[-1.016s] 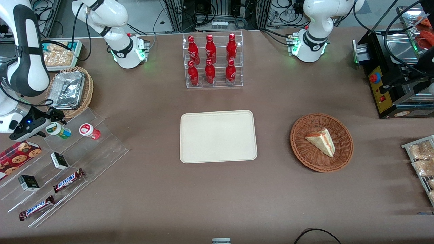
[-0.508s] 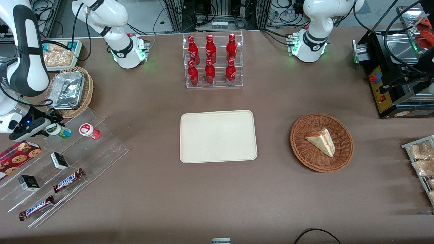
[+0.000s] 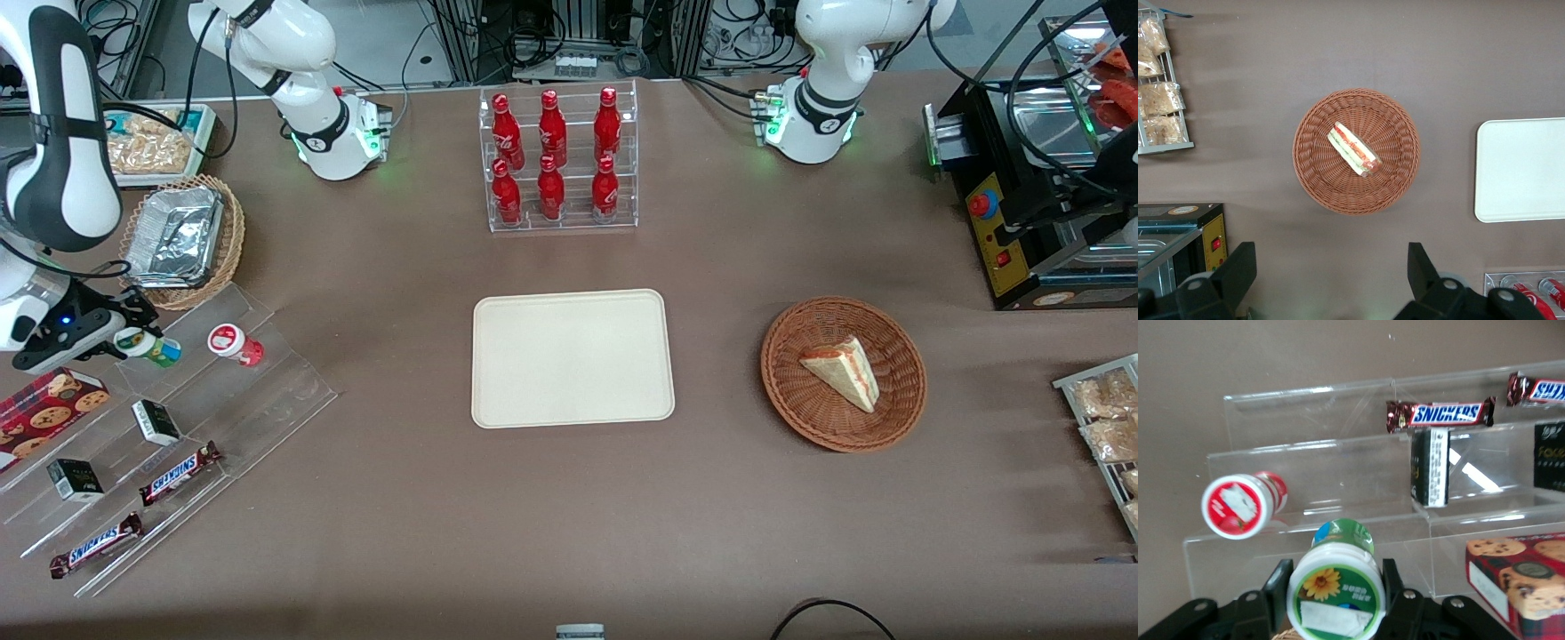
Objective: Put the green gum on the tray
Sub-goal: 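Lift the gum container and carry it over the cream tray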
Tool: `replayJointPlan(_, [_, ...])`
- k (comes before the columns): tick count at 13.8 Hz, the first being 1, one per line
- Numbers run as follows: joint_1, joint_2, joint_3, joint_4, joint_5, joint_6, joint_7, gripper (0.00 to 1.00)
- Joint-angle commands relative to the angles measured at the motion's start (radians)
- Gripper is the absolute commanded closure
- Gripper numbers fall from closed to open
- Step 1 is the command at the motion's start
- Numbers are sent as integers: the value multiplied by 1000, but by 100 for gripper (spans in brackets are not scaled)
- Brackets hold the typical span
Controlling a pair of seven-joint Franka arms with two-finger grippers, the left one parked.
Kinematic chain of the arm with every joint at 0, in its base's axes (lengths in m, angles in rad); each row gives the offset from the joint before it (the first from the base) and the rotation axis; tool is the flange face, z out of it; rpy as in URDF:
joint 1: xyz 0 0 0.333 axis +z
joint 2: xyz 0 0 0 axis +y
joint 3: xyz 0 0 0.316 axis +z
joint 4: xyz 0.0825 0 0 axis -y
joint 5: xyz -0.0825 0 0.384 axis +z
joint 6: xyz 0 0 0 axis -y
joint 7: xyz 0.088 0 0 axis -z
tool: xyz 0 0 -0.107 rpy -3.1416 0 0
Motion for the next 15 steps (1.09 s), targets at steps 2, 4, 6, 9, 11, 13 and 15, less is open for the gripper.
replayJointPlan(2, [90, -5, 2, 150, 21, -181, 96, 100])
replayJointPlan(4, [177, 2, 2, 231, 19, -279, 214, 100])
replayJointPlan(6, [274, 3, 3, 264, 21, -319, 344, 100])
replayJointPlan(9, [434, 6, 2, 267, 21, -321, 589, 100])
replayJointPlan(11, [534, 31, 3, 269, 19, -313, 772, 100])
replayJointPlan(13, [637, 81, 3, 282, 19, -281, 955, 100])
replayJointPlan(15, [731, 141, 3, 307, 19, -248, 1137, 100])
